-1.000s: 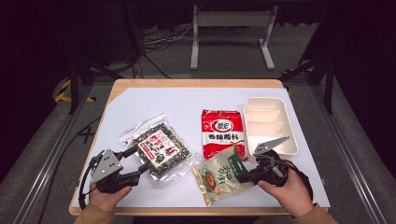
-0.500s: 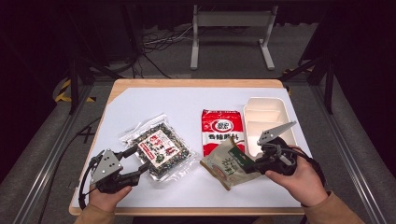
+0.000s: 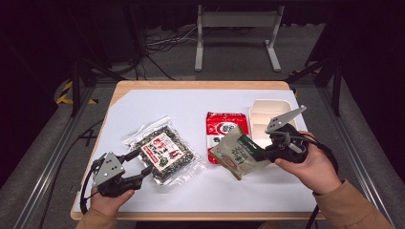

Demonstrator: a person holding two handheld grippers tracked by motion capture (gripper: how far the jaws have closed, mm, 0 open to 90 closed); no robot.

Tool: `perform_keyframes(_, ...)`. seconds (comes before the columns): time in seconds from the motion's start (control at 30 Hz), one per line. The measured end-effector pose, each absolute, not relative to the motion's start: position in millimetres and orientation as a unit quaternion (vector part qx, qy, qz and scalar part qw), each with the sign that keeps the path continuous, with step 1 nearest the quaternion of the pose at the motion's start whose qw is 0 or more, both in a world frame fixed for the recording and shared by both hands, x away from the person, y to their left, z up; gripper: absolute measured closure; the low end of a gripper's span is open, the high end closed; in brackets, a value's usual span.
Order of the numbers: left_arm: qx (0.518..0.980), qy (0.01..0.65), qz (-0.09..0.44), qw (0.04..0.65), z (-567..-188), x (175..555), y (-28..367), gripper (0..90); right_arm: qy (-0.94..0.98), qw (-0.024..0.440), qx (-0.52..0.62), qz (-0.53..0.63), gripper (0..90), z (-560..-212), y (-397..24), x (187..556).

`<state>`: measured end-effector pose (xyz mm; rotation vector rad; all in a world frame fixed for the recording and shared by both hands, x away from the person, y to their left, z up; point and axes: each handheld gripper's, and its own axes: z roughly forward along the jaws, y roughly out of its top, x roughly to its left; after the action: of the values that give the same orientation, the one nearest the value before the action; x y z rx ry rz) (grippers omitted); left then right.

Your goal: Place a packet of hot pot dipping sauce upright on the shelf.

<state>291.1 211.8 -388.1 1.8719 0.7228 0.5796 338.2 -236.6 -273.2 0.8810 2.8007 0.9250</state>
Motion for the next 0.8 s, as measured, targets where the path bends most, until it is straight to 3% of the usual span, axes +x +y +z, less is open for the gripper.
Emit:
perform_keyframes(0.27, 0.774, 0.301, 0.241, 0.503, -388, 291, 212, 34.7, 0.926, 0.068, 0.247, 0.277, 90.0, -264, -237, 345)
perform_keyframes(0.8, 0.774, 0.303, 0.242, 0.5, -390, 291, 212, 34.5, 0.933, 0.083, 0.231, 0.262, 90.0, -228, -252, 361)
